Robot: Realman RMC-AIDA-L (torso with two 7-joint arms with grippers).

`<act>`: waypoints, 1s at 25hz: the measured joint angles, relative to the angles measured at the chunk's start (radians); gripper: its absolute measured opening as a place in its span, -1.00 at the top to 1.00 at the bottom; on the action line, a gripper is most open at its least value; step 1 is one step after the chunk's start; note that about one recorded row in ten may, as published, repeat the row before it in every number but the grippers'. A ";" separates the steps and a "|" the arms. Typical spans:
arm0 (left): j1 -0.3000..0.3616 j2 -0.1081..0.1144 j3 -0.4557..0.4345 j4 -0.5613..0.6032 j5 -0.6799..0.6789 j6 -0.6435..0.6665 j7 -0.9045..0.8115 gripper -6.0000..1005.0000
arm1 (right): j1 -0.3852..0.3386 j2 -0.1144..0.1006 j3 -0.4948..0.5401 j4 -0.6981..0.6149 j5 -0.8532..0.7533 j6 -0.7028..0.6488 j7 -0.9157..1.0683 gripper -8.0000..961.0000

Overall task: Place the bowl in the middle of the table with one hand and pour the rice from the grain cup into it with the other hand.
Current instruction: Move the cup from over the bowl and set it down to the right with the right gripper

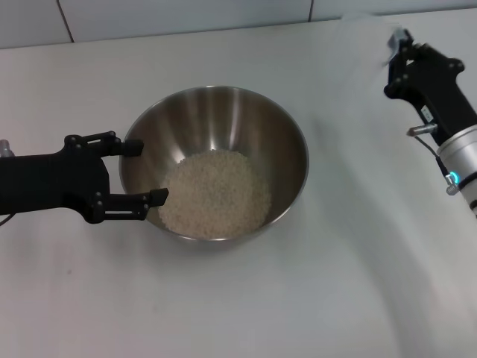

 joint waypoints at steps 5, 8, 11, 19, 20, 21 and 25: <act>-0.001 0.000 0.002 -0.001 0.000 -0.004 -0.001 -0.71 | 0.063 0.001 -0.013 -0.032 -0.010 0.195 0.003 0.91; -0.007 0.000 0.003 -0.002 0.000 -0.005 -0.007 -0.71 | 0.094 -0.001 -0.029 -0.036 -0.034 0.275 -0.009 0.91; -0.010 -0.001 0.005 -0.002 0.000 -0.006 -0.008 -0.71 | 0.111 0.000 -0.054 -0.038 -0.066 0.316 -0.016 0.91; -0.016 -0.002 0.014 -0.003 0.000 -0.010 -0.008 -0.71 | 0.121 0.005 -0.087 -0.033 -0.077 0.388 -0.041 0.90; -0.016 -0.002 0.014 -0.003 0.000 -0.010 -0.008 -0.71 | 0.121 0.005 -0.087 -0.033 -0.077 0.388 -0.041 0.90; -0.017 -0.002 0.014 -0.003 0.000 -0.011 -0.008 -0.71 | 0.112 0.006 -0.085 -0.029 -0.077 0.384 -0.043 0.90; -0.017 -0.002 0.016 -0.004 0.000 -0.011 -0.008 -0.71 | 0.089 0.006 -0.081 -0.022 -0.074 0.383 -0.043 0.83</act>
